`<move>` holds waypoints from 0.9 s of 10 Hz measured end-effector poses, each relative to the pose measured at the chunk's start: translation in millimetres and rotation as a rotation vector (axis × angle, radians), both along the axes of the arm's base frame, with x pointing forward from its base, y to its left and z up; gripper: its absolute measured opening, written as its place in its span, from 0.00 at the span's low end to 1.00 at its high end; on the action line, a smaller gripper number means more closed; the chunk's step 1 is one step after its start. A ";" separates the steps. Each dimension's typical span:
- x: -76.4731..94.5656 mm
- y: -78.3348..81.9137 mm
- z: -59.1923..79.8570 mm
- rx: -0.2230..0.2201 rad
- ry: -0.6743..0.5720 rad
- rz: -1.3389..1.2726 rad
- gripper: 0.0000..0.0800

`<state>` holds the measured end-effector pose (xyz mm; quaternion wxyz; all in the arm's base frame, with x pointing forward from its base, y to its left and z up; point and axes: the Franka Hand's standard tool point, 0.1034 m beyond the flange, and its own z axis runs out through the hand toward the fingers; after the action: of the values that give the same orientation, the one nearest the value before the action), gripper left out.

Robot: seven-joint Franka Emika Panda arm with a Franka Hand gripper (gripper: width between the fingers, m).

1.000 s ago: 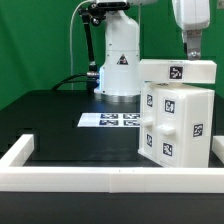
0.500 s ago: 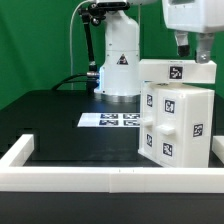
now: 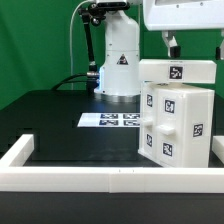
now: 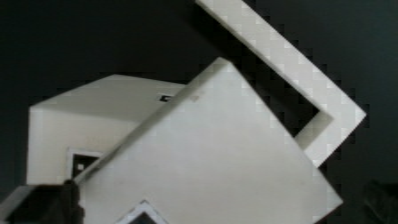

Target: Assemble cabinet

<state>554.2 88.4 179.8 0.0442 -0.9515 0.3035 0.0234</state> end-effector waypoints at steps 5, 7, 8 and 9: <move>2.3 0.6 2.4 -0.040 -0.057 0.694 1.00; 2.1 0.5 2.1 -0.038 -0.066 0.824 1.00; 2.1 -0.1 2.0 -0.036 -0.073 0.930 1.00; 2.0 -0.6 1.9 -0.034 -0.081 1.034 1.00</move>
Offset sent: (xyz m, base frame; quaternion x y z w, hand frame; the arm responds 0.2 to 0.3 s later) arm 0.0092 0.0069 0.0066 -0.0359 -0.0031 -0.2369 0.9709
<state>556.3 87.9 181.8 0.0232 -0.9778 -0.2081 0.0006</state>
